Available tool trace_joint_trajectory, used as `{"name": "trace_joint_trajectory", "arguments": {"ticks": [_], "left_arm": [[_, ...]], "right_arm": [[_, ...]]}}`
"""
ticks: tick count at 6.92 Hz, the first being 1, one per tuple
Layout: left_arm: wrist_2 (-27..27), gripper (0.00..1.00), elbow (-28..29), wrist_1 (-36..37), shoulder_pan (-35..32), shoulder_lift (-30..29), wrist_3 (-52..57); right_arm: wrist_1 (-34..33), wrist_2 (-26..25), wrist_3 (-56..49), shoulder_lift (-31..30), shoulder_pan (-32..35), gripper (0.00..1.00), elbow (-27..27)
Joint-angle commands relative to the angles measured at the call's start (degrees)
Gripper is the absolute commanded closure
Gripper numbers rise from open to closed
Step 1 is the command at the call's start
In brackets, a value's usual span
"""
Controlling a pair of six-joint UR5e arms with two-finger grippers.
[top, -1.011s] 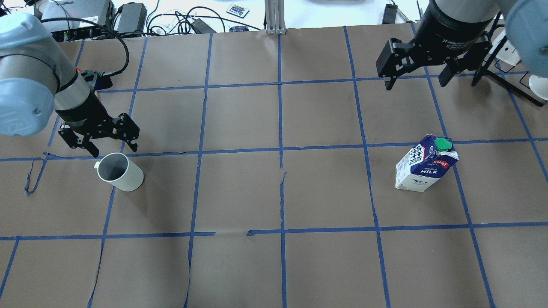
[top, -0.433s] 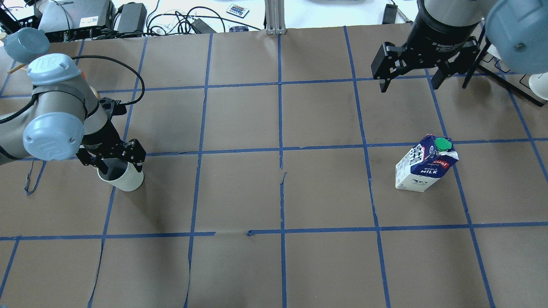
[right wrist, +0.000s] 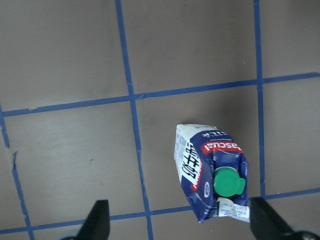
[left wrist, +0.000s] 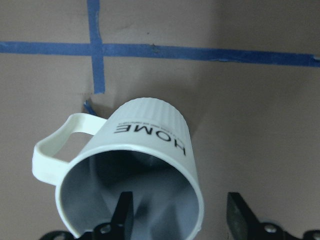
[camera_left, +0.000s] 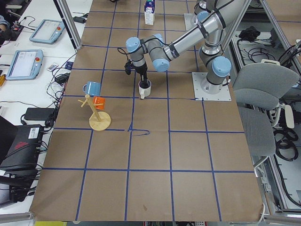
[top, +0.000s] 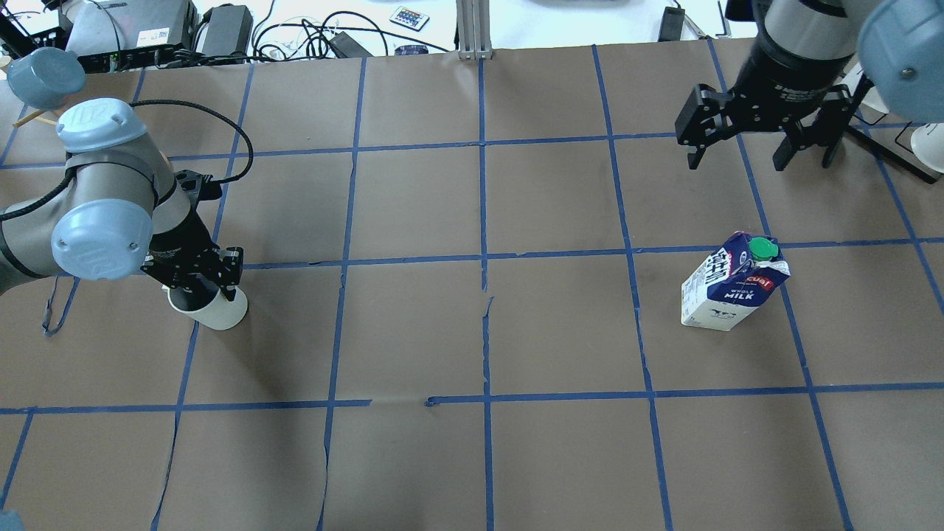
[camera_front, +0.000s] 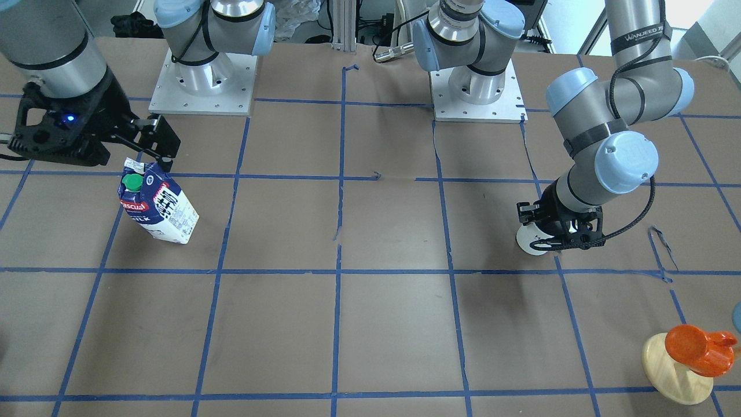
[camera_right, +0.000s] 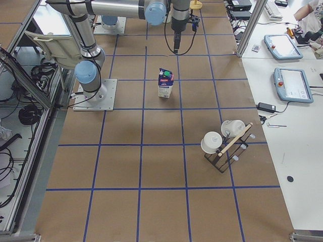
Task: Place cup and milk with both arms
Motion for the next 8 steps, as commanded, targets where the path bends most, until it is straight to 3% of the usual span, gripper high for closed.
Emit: {"name": "trace_joint_trajectory", "arguments": {"ticks": [1,3,4,5,8], "left_arm": [[0.0,1.0,0.2,0.7,-0.1,0.0,-0.4],[-0.4,1.0,2.0,1.5,-0.7,-0.2,-3.9],[-5.6,1.0,4.1,1.0,-1.9,-0.4,-9.5],[-7.5,1.0,5.4,1.0,-4.3,-0.6,-15.1],[-10.7,1.0,11.5,0.5,-17.4,-2.4,-43.5]], "right_arm": [[-1.1,0.4,0.2,0.2,-4.2,0.0,2.6],[-1.0,-0.3,0.4,0.3,-4.7,0.0,7.6],[-2.8,-0.3,0.2,0.3,-5.2,0.0,11.0],[-3.6,-0.3,-0.1,0.3,-7.4,0.0,13.1],[-3.9,0.4,-0.1,1.0,-9.2,0.0,15.4]]}}
